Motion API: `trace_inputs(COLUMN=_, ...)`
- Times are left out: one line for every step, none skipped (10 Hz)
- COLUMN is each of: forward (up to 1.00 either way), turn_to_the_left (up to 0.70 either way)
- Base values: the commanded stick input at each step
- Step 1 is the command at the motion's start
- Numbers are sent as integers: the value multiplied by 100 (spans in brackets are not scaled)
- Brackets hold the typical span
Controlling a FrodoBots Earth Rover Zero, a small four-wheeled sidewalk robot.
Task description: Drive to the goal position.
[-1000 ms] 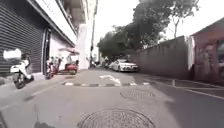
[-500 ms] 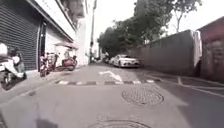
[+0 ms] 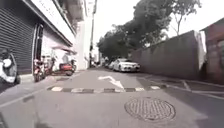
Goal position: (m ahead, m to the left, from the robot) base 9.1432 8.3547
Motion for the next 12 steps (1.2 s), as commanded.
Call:
trace_inputs(forward=70, turn_to_the_left=0)
trace_inputs(forward=70, turn_to_the_left=0)
trace_inputs(forward=70, turn_to_the_left=0)
trace_inputs(forward=70, turn_to_the_left=0)
trace_inputs(forward=70, turn_to_the_left=0)
trace_inputs(forward=70, turn_to_the_left=0)
trace_inputs(forward=70, turn_to_the_left=0)
trace_inputs(forward=70, turn_to_the_left=0)
trace_inputs(forward=70, turn_to_the_left=0)
trace_inputs(forward=70, turn_to_the_left=0)
trace_inputs(forward=70, turn_to_the_left=0)
trace_inputs(forward=70, turn_to_the_left=0)
